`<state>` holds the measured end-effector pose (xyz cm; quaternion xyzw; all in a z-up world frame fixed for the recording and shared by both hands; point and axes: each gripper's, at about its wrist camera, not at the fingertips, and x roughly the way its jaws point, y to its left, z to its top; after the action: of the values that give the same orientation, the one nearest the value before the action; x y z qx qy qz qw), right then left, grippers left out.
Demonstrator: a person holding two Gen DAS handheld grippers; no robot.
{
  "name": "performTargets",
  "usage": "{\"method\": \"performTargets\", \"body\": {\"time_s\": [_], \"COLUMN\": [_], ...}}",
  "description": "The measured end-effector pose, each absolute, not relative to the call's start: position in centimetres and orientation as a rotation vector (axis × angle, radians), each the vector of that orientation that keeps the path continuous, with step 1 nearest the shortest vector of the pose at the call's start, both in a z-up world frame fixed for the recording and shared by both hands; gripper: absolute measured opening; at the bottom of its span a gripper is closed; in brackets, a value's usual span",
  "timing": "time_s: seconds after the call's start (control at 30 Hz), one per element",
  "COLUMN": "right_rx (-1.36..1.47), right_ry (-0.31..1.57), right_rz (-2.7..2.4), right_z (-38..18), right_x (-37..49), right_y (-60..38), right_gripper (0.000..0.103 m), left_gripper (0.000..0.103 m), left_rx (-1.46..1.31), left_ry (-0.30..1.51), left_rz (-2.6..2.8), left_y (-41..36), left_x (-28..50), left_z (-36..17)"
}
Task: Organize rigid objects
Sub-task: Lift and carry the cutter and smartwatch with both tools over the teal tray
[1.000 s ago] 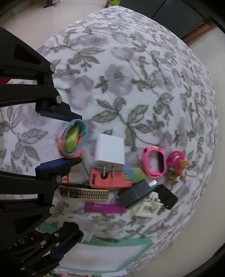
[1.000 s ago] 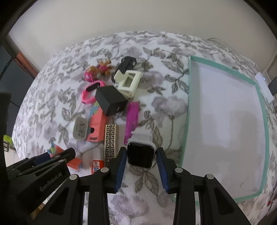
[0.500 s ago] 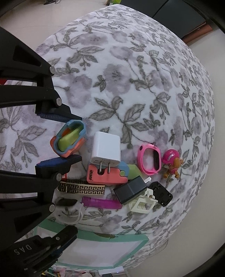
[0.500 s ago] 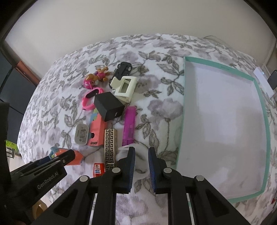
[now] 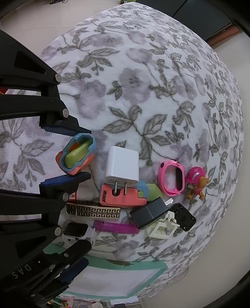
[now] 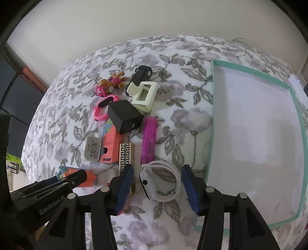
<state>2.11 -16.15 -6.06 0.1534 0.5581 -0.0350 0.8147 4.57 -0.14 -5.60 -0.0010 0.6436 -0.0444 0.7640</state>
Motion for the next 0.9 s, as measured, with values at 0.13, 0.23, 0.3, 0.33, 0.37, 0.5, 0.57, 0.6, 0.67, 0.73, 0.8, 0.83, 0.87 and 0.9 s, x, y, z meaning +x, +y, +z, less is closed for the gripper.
{"method": "performTargets", "body": {"time_s": [0.13,0.23,0.3,0.33,0.37,0.5,0.57,0.6,0.67,0.73,0.8,0.83,0.87,0.9], "right_rx": [0.305,0.299,0.297,0.29,0.281,0.227,0.216,0.209,0.192,0.182,0.187,0.192,0.197,0.2], "right_ry": [1.232,1.264,1.274,1.278,1.285,1.318,1.316,1.317,1.319,1.321,1.321,1.321,1.322,1.322], "right_rz": [-0.082,-0.089,-0.091,-0.092,-0.093,-0.106,-0.111,-0.112,-0.11,-0.108,-0.106,-0.105,-0.105,-0.105], "right_z": [-7.4,-8.6,-9.0,-9.1,-9.2,-10.1,-10.1,-10.1,-10.1,-10.1,-10.1,-10.1,-10.1,-10.1], "right_x": [2.4,2.6,2.7,2.7,2.8,2.9,2.9,3.0,2.9,3.0,3.0,3.0,3.0,2.9], "right_y": [-15.9,-15.8,-15.7,-15.6,-15.5,-14.8,-14.7,-14.5,-14.2,-13.9,-13.9,-13.9,-13.9,-13.9], "right_gripper": [0.056,0.056,0.057,0.057,0.057,0.055,0.054,0.053,0.053,0.053,0.053,0.053,0.053,0.053], "left_gripper": [0.038,0.038,0.038,0.038,0.038,0.038,0.038,0.038,0.038,0.038,0.038,0.038,0.037,0.037], "left_rx": [-0.006,-0.008,-0.006,-0.005,-0.005,-0.004,-0.001,-0.001,0.0,0.005,0.004,0.002,-0.001,-0.007], "left_ry": [1.409,1.411,1.411,1.412,1.412,1.416,1.418,1.418,1.416,1.407,1.404,1.408,1.414,1.421], "left_rz": [-0.096,-0.097,-0.098,-0.099,-0.1,-0.104,-0.102,-0.101,-0.1,-0.098,-0.106,-0.106,-0.107,-0.108], "left_y": [0.1,0.2,0.3,0.3,0.3,0.1,-0.1,-0.2,-0.2,-0.4,-0.6,-0.6,-0.6,-0.6], "left_x": [5.0,5.2,5.2,5.3,5.3,5.4,5.5,5.6,5.8,6.1,6.6,6.8,7.0,7.2], "left_z": [-6.0,-6.2,-6.4,-6.5,-6.6,-7.0,-7.3,-7.4,-7.8,-8.2,-8.7,-9.1,-9.6,-10.1]}}
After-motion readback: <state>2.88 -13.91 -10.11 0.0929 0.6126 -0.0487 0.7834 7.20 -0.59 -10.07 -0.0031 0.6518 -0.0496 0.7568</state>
